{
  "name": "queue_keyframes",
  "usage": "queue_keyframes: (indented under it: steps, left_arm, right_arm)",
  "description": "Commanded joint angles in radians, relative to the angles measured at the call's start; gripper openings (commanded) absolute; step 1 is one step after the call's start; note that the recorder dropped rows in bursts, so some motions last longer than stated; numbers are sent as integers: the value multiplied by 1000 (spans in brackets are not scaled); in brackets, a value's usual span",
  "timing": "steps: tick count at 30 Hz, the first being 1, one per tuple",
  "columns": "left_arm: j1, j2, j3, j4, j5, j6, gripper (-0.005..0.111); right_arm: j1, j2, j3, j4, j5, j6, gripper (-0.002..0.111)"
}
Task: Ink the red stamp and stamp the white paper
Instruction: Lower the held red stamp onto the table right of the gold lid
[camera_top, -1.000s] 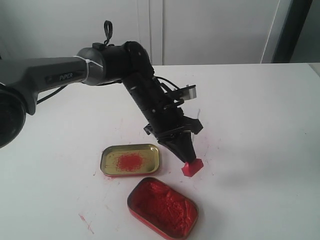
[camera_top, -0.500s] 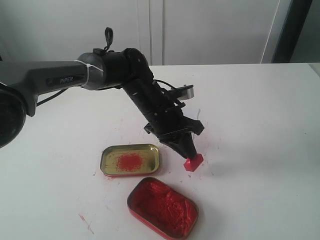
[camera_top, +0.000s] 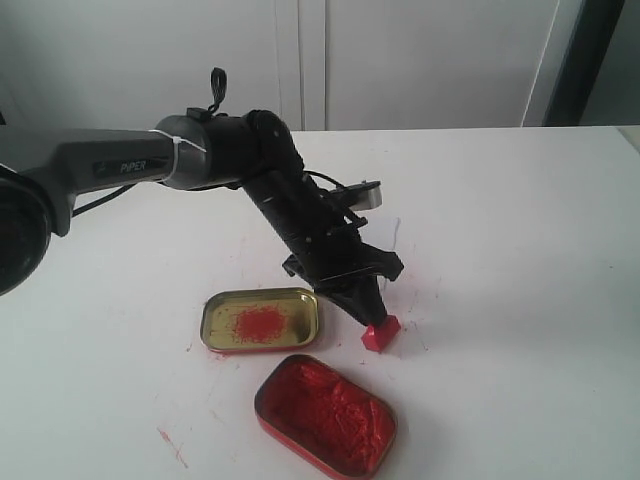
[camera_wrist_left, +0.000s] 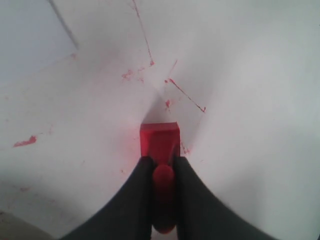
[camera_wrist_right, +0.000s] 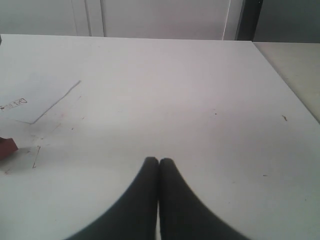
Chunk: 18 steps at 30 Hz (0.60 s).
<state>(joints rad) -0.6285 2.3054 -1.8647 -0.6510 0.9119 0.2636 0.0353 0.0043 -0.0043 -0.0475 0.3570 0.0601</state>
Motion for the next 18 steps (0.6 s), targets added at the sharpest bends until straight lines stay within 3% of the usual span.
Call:
queue_keyframes:
  steps: [1,13,14,18]
  left_arm:
    - [-1,-12,6,-20,11,-2,0]
    - [-1,-12,6,-20,11,-4,1]
    - [-1,-12,6,-20,11,-4,3]
    - [-1,-12,6,-19,11,-4,35]
  right_arm:
    - [4,-4,4,-4,-12,4,0]
    - [4,-4,4,-4,-12,4,0]
    - [4,-4,4,-4,-12,4,0]
    - [4,-4,4,-4,-12,4,0]
